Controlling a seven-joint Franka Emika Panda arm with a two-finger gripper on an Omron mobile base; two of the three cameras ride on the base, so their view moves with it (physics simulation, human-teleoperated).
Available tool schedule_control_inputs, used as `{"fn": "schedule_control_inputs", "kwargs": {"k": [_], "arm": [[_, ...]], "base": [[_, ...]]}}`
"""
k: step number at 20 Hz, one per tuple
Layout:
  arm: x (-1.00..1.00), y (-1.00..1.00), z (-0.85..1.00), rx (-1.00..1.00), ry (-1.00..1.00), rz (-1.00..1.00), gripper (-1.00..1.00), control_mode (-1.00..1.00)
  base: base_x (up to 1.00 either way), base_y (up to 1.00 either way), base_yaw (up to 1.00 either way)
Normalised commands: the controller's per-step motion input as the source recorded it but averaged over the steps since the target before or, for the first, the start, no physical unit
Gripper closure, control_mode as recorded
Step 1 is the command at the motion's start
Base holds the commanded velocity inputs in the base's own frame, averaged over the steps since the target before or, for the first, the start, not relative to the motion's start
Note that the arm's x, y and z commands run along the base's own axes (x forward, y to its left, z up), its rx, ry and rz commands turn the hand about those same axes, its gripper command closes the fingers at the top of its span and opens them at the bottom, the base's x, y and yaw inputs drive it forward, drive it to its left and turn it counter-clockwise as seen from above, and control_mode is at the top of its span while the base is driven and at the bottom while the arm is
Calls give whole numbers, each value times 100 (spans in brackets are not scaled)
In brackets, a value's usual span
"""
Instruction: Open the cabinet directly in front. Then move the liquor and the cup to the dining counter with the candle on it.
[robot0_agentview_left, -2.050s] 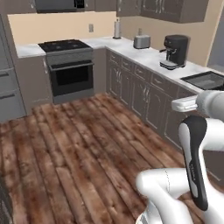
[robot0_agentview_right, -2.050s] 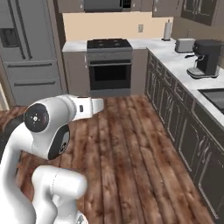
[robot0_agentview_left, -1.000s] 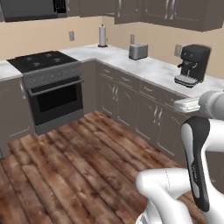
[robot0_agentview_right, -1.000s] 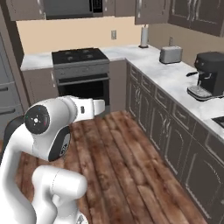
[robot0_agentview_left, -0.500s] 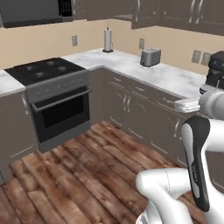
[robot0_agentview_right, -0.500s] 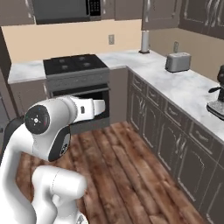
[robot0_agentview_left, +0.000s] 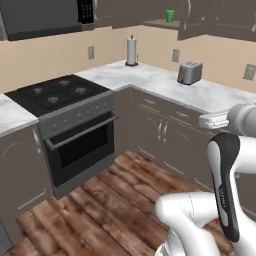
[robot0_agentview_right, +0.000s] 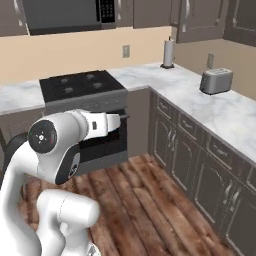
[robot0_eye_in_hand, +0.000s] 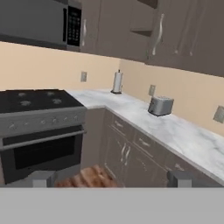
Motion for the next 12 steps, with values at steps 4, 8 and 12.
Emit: {"fn": "schedule_control_inputs", "kwargs": {"k": [4, 8, 12], "arm": [[0, 0, 0, 0, 0, 0, -100, 100], [0, 0, 0, 0, 0, 0, -100, 100], [0, 0, 0, 0, 0, 0, -100, 100]], "base": [[89, 55, -17], [87, 53, -16], [81, 47, -17]]}}
